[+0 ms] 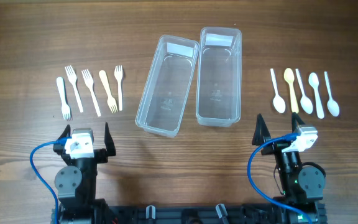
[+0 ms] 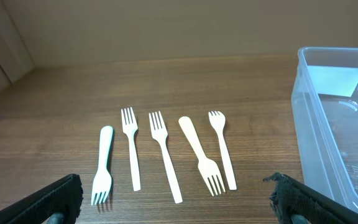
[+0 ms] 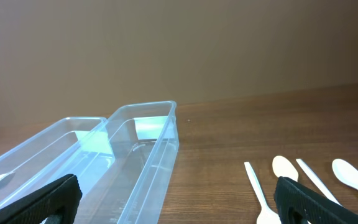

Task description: Pack container

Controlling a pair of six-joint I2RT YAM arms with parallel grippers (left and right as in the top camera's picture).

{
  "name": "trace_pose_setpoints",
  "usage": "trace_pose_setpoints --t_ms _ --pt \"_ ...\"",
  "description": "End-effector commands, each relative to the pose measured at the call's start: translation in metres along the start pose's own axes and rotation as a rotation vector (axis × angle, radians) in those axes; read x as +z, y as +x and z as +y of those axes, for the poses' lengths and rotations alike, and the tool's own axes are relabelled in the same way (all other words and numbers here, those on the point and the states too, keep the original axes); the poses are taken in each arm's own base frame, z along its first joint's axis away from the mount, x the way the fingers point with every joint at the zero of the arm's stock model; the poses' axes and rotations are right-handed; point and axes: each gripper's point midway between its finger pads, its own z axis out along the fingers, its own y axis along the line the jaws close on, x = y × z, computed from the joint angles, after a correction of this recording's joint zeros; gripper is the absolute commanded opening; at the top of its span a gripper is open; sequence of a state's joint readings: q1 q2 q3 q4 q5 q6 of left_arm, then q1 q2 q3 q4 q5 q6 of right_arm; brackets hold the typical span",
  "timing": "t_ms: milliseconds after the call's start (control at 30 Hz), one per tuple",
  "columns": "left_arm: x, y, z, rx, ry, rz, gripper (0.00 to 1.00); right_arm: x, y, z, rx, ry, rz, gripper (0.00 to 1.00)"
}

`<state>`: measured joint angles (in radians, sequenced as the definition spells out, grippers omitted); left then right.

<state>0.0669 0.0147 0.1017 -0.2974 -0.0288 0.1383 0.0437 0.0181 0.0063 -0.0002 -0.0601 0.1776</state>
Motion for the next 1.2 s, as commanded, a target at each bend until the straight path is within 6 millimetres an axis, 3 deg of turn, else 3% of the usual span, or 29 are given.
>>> trace_pose_setpoints --t_ms 0,533,667,800,933,1067,1167 --pt "0.001 0.002 0.000 0.018 -0.002 -0.002 1.00 0.000 -0.001 0.001 -0.015 -0.006 -0.006 1.00" --pt "0.001 0.002 0.000 0.018 -0.002 -0.002 1.00 0.000 -0.004 0.001 -0.019 -0.005 -0.018 1.00" --pt "0.001 0.002 0.000 0.018 -0.002 -0.002 1.00 -0.004 -0.031 0.021 -0.035 -0.110 -0.102 1.00" --pt "0.001 0.002 0.000 0.018 -0.002 -0.002 1.00 -0.016 -0.081 -0.001 -0.085 0.073 -0.134 1.00" --pt "0.001 0.002 0.000 0.018 -0.002 -0.002 1.00 -0.018 -0.116 -0.013 -0.123 0.193 -0.061 1.00" --pt "0.001 0.002 0.000 0.018 -0.002 -0.002 1.00 -0.002 -0.125 -0.014 -0.134 0.222 0.110 1.00" --pt "0.001 0.002 0.000 0.018 -0.002 -0.002 1.00 0.029 -0.115 -0.009 -0.155 0.193 0.348 1.00"
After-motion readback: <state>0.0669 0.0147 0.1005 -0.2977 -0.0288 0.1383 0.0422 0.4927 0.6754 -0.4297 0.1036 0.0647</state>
